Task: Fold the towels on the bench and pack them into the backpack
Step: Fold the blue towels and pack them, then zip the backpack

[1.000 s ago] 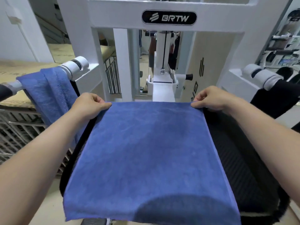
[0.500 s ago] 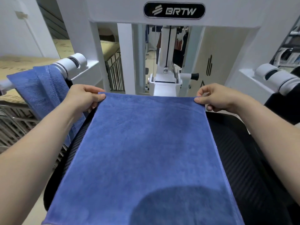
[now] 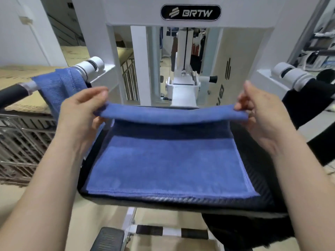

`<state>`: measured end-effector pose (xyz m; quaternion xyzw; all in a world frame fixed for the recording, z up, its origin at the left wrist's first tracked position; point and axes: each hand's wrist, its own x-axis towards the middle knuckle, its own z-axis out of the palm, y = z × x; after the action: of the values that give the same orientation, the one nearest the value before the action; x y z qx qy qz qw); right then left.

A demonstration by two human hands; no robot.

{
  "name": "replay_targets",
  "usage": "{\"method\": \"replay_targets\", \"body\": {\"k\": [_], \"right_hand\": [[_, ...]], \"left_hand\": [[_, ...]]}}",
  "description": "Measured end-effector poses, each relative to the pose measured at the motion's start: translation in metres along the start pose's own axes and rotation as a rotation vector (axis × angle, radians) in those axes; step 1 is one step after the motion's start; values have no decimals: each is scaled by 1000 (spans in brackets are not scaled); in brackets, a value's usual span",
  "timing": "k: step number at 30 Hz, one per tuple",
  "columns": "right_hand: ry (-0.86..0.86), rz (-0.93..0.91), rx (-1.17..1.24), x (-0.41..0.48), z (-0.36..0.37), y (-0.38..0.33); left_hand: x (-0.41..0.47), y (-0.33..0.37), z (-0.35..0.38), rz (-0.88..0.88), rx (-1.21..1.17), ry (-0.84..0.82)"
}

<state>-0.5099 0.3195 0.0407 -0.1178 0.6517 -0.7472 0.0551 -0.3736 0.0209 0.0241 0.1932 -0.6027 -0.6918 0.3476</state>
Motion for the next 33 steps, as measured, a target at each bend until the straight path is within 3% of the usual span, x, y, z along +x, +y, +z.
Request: {"method": "replay_targets", "body": {"k": [5, 11, 20, 27, 30, 33], "right_hand": [[165, -131, -199, -75, -6, 20], [220, -98, -552, -115, -10, 37], [213, -151, -841, -130, -8, 52], [165, -136, -1183, -131, 0, 47], [155, -175, -1519, -134, 6, 32], [109, -428, -1337, -122, 41, 14]], "left_hand": [[-66, -10, -31, 37, 176, 12], [-104, -11, -52, 40, 380, 23], [-118, -19, -65, -9, 624, -118], [-117, -25, -62, 85, 925, -91], [-113, -17, -63, 201, 1210, -105], [-102, -4, -38, 457, 1226, -24]]}}
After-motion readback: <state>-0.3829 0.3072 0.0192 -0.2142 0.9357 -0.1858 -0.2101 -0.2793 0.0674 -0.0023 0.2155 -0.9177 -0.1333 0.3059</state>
